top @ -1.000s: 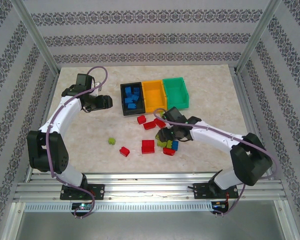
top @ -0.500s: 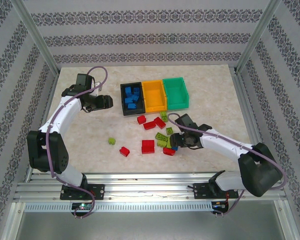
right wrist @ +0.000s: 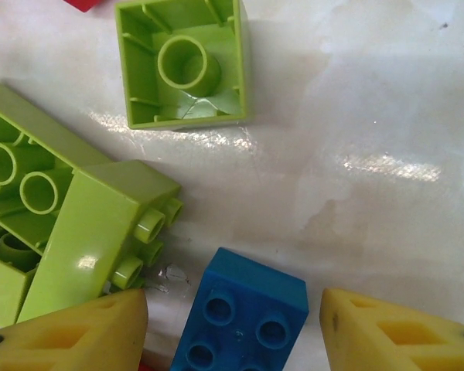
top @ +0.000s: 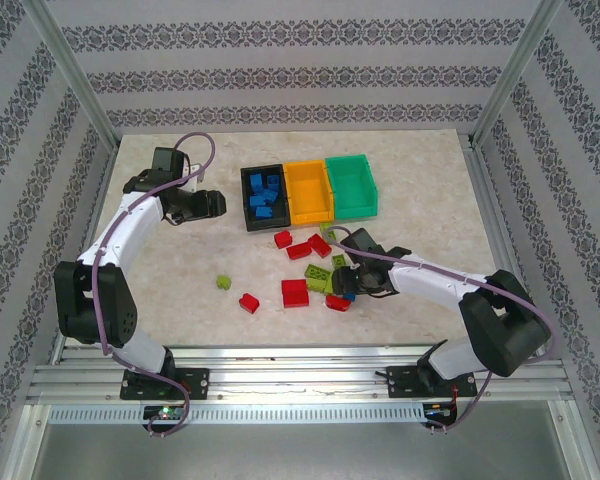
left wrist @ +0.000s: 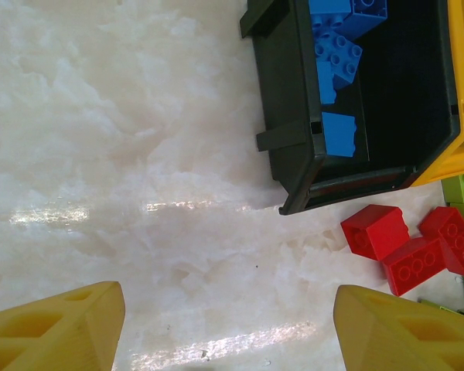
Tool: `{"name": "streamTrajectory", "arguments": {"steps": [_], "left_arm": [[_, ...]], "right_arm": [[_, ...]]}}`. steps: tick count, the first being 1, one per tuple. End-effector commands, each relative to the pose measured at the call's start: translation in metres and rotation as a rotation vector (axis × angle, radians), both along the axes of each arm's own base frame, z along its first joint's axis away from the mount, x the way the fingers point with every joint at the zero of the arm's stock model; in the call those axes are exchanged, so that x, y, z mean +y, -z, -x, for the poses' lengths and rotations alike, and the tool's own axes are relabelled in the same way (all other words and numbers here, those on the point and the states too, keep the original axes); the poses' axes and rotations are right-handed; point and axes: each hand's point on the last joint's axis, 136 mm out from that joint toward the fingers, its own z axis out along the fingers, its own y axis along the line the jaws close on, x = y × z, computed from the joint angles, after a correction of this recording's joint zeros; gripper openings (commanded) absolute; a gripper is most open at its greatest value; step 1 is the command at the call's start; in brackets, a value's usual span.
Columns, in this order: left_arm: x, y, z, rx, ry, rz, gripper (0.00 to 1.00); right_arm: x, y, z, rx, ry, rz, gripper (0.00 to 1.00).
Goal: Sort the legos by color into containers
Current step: Pick up the lego from the bottom-center of the table, then place the lego in the container.
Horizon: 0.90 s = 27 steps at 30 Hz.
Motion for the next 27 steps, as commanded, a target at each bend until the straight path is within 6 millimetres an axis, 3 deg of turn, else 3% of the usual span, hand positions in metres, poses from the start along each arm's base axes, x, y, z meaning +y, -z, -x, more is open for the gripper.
{"name": "streamTrajectory", "arguments": {"steps": [1,5,14,20,27], "left_arm": [[0.003,-0.009,-0.002,-0.033,-0.013,0.024,0.72],[0.002,-0.01,-0.002,-0.035,-0.012,0.03,0.72],[0.002,-0.009,-0.002,-0.034,-0.011,0.029,0.72],[0.0,-0.009,-0.002,-0.032,-0.009,0.037,0.72],[-0.001,-0.007,-0.002,-0.029,-0.005,0.048,0.73]], "right_arm": [[-0.001,0.008,0.01,0.037,0.006,0.007,0.61],[-0.008,0.016,0.017,0.062,0.021,0.032,0.57],[-0.007,0.006,0.007,0.031,0.013,0.023,0.3],[-0.007,-0.028,-0.025,-0.093,-0.017,0.048,0.3],[0.037,-0.085,-0.087,-0.263,-0.056,-0.061,0.31]]}}
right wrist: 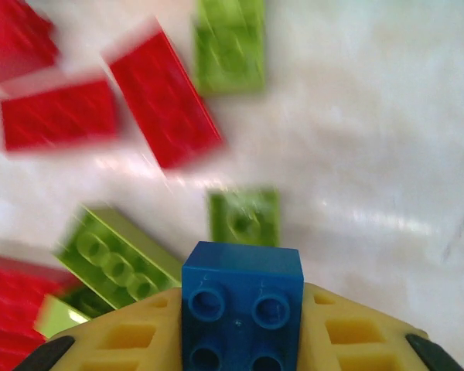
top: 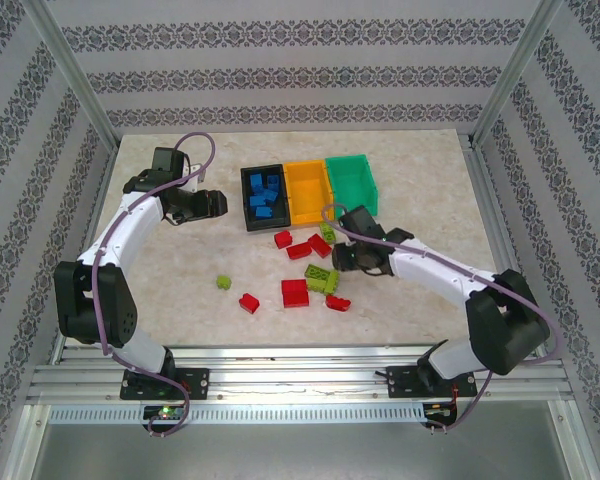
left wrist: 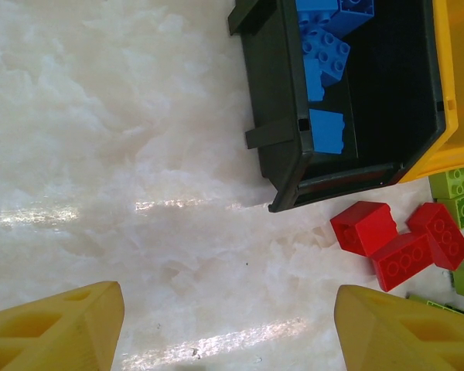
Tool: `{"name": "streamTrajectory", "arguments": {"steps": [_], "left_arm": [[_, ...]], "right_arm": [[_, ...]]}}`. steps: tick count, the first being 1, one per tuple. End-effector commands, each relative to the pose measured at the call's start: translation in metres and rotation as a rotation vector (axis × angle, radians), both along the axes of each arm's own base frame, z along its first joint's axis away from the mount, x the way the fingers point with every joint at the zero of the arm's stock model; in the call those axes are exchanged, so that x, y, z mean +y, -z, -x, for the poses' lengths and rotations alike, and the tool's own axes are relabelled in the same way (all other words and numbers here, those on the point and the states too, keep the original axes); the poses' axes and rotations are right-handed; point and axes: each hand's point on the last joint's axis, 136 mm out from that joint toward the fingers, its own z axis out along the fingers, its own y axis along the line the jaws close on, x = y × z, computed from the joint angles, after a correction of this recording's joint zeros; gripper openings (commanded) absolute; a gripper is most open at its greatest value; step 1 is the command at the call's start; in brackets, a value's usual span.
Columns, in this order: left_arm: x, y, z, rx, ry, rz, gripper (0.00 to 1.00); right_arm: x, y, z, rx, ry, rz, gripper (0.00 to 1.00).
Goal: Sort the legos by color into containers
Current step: Place the lego in the container.
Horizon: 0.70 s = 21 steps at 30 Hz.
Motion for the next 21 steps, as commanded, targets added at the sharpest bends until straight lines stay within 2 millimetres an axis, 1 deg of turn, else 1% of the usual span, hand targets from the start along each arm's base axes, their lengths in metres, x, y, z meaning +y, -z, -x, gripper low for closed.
{"name": "streamTrajectory", "arguments": {"steps": [1,4,10,13,16,18,19,21], "left_arm": [[0.003,-0.006,-0.003,-0.028,-0.018,0.024,0.73],[0.003,-0.006,-0.003,-0.029,-0.016,0.023,0.73],[0.002,-0.006,-0.003,-0.028,-0.013,0.03,0.73],[0.0,-0.007,-0.003,-0.029,-0.01,0.036,0.73],[0.0,-0.008,-0.003,-0.033,-0.009,0.039,0.73],[0.0,-0.009,-0.003,-0.034,-0.008,0.04,0.73],[0.0,-0.01,-0.003,-0.037,-0.007,0.039,0.73],[0.0,-0.011,-0.003,-0.041,-0.008,0.039,0.73]], "right_arm": [[0.026,-0.028,-0.037,-0.095,-0.038,-0.052,0.31],[0.056,-0.044,-0.064,-0.141,-0.07,-0.103,0.31],[0.114,-0.059,-0.108,-0.162,-0.136,-0.176,0.32],[0.138,-0.07,-0.131,-0.176,-0.169,-0.199,0.33],[0.155,-0.075,-0.15,-0.183,-0.186,-0.221,0.34],[0.163,-0.075,-0.157,-0.183,-0.197,-0.222,0.39],[0.163,-0.074,-0.161,-0.183,-0.192,-0.217,0.47],[0.163,-0.072,-0.163,-0.177,-0.194,-0.206,0.57]]}}
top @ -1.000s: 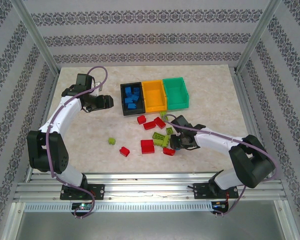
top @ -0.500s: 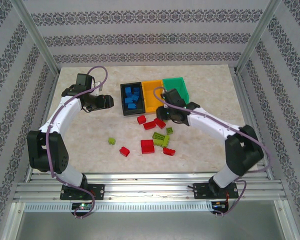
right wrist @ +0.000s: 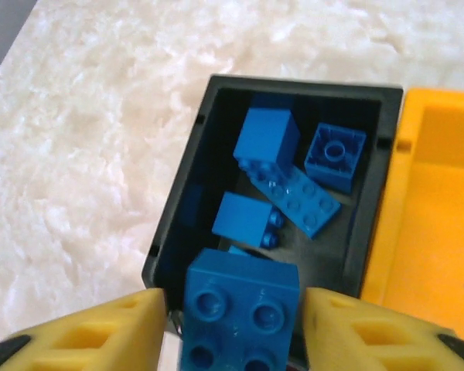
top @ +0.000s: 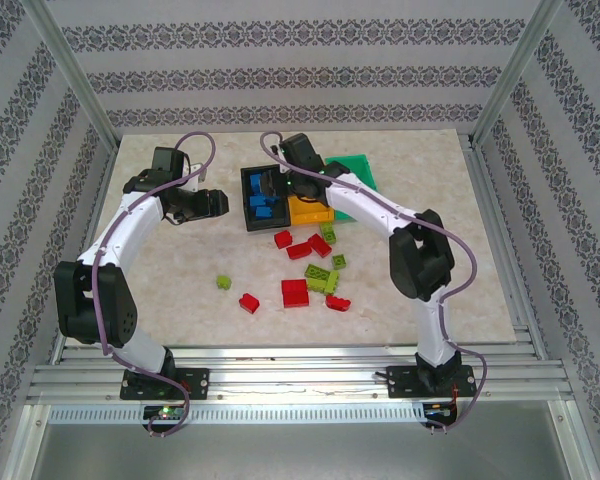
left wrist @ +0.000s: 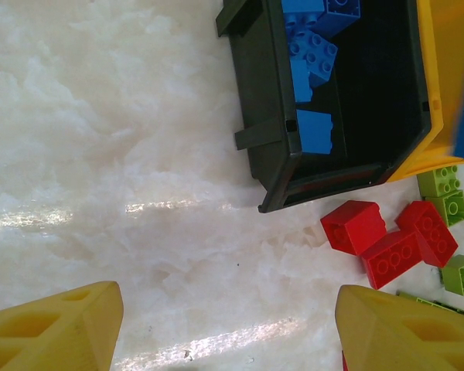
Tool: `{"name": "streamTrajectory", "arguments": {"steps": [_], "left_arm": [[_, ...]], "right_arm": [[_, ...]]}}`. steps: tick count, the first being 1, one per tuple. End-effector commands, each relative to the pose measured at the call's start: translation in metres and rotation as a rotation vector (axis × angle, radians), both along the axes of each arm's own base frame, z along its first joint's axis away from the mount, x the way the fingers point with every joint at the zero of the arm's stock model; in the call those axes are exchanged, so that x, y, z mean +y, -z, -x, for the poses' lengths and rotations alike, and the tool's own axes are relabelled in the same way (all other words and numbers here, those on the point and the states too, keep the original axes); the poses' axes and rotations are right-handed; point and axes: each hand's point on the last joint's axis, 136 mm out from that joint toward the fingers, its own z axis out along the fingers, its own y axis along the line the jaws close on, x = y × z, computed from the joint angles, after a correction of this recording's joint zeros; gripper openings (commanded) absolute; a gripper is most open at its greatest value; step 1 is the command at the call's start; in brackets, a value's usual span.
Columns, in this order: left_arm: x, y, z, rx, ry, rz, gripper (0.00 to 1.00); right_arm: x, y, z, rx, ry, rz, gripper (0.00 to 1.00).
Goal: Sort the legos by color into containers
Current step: Place the lego in the container, then pick up the lego from the bottom-center of the table.
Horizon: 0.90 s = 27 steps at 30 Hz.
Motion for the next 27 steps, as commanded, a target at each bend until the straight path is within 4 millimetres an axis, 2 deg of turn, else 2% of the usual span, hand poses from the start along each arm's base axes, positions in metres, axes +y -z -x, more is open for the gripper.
{"name": "streamTrajectory", "arguments": {"steps": [1,5,8,15,21,27], "left_arm": [[0.004,-0.009,-0.002,-0.034,-0.018,0.019,0.73],[0.003,-0.011,-0.001,-0.039,-0.018,0.022,0.73],[0.003,-0.012,-0.002,-0.042,-0.017,0.021,0.73],[0.004,-0.008,-0.002,-0.034,-0.018,0.019,0.73],[0.002,-0.006,-0.002,-0.024,-0.016,0.031,0.74],[0.002,-0.006,-0.002,-0.024,-0.016,0.03,0.74]], "right_arm": [[0.001,0.004,0.004,0.026,-0.023,0.021,0.58],[-0.002,0.0,0.016,0.013,-0.034,0.009,0.59],[-0.007,0.0,0.034,-0.004,-0.068,0.014,0.6],[-0.039,0.013,0.083,0.001,-0.083,0.06,0.6],[-0.076,0.034,0.132,0.068,-0.066,0.126,0.6],[-0.113,0.072,0.173,0.172,0.011,0.154,0.59]]}}
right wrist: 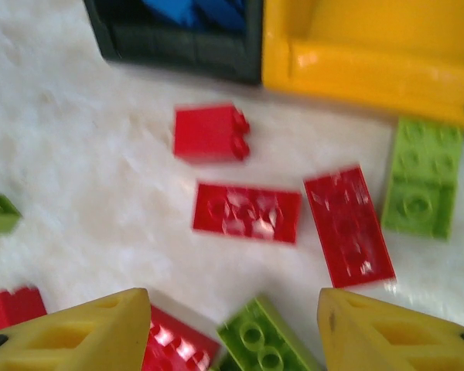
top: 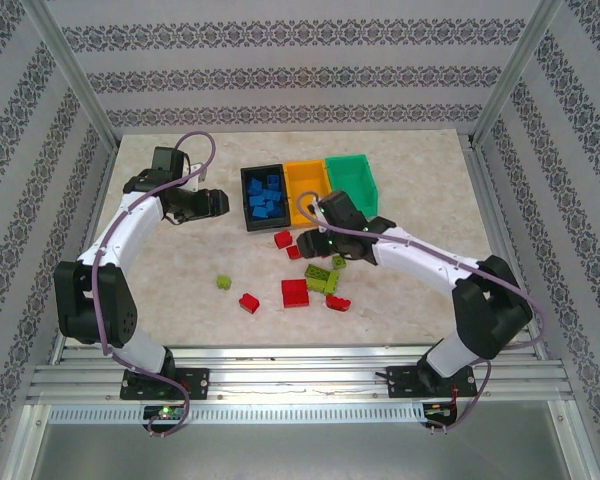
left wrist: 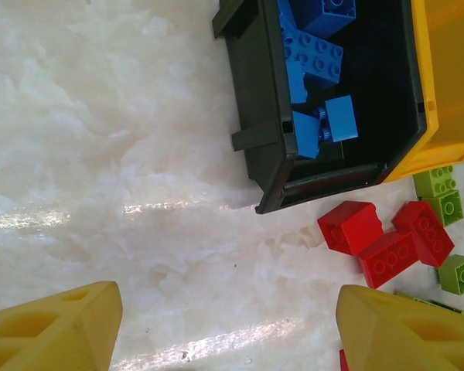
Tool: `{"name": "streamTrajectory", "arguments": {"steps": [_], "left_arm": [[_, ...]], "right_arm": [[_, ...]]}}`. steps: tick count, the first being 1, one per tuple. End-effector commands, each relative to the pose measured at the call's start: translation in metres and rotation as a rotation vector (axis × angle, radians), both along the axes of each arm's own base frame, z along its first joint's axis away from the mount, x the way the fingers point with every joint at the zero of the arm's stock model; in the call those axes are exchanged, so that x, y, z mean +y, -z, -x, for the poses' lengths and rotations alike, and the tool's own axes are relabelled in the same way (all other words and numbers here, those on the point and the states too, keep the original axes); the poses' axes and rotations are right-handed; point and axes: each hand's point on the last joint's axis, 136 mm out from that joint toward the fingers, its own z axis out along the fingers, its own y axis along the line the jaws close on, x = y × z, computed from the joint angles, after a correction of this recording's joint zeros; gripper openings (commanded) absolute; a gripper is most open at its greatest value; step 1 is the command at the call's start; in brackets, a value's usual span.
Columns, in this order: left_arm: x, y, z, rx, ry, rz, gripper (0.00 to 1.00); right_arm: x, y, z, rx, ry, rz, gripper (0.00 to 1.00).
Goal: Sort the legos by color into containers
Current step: Pick up the lego from the bottom-center of the table.
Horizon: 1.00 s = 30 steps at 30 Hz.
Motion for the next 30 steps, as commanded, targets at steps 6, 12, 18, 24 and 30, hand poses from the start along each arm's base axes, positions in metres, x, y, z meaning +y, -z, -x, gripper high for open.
{"name": "streamTrajectory", "arguments": {"steps": [6,12,18,24,30], "left_arm": [[0.003,-0.003,-0.002,-0.015,-0.018,0.026,0.74],[0.002,-0.002,-0.002,-0.011,-0.017,0.028,0.74],[0.002,0.001,-0.003,-0.006,-0.017,0.028,0.75],[0.002,0.003,-0.003,0.002,-0.016,0.025,0.75],[0.003,0.003,-0.003,0.001,-0.017,0.025,0.75]], "right_arm": [[-0.043,0.04,0.044,0.106,0.134,0.047,0.59],[-0.058,0.053,0.062,0.145,0.172,0.057,0.59],[-0.054,0.067,0.062,0.181,0.178,0.057,0.59],[-0.045,0.071,0.056,0.19,0.176,0.047,0.59],[-0.043,0.08,0.054,0.207,0.169,0.062,0.58]]}}
